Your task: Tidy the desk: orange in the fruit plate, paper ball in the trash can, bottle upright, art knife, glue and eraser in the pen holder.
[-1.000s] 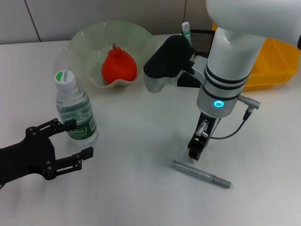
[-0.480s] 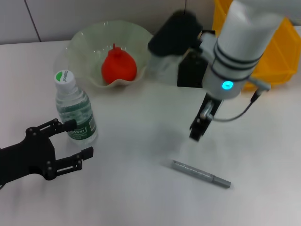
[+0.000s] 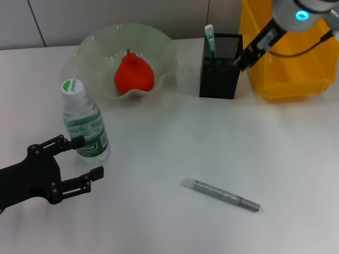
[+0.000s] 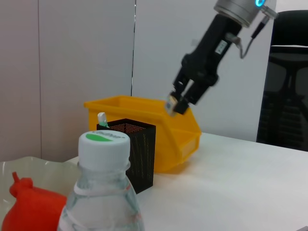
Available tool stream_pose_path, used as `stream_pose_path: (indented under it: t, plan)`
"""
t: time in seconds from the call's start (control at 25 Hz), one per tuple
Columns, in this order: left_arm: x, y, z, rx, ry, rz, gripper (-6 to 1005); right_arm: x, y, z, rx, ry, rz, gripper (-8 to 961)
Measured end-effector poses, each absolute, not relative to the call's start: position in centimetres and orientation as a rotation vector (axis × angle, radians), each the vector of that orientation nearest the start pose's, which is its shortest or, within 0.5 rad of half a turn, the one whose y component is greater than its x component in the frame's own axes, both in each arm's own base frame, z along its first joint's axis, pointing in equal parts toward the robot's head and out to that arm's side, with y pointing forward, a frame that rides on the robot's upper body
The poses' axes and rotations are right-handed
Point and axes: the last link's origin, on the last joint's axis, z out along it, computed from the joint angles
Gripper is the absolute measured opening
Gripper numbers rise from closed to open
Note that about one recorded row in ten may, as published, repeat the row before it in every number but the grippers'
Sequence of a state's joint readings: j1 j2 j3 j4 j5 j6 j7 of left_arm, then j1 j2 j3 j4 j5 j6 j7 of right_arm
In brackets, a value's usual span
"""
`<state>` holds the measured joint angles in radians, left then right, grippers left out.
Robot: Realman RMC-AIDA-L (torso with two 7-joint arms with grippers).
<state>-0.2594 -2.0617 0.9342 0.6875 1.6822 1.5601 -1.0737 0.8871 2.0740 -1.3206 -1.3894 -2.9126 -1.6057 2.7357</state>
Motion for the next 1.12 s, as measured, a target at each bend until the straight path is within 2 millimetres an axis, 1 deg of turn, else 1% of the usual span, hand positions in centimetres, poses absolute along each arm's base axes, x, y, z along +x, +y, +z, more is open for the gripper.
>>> stream_pose_path:
  t: [0.12, 0.16, 0.28, 0.76, 0.96, 1.12]
  plan:
    - [-30.0, 26.8, -0.1, -2.630, -0.398, -0.766, 815, 10.8, 41.9, 5.0, -2.260, 0.742, -0.485, 454]
    - [-30.0, 26.9, -0.2, -2.631, -0.397, -0.768, 815, 11.3, 42.5, 5.2, -2.231, 0.732, -0.430, 457]
    - [-30.0, 26.9, -0.2, -2.631, -0.398, -0.770, 815, 11.6, 42.9, 5.3, -2.209, 0.718, -0.383, 464]
    - [-29.8, 27.0, -0.4, -2.634, -0.402, -0.777, 814, 14.5, 44.6, 3.1, -2.204, 0.700, -0.360, 493]
    - [-29.8, 27.0, -0.4, -2.634, -0.403, -0.778, 815, 14.3, 44.3, 2.5, -2.262, 0.678, -0.325, 505]
    - [-29.8, 27.0, -0.4, -2.634, -0.403, -0.779, 815, 14.2, 44.3, 2.5, -2.264, 0.674, -0.320, 514]
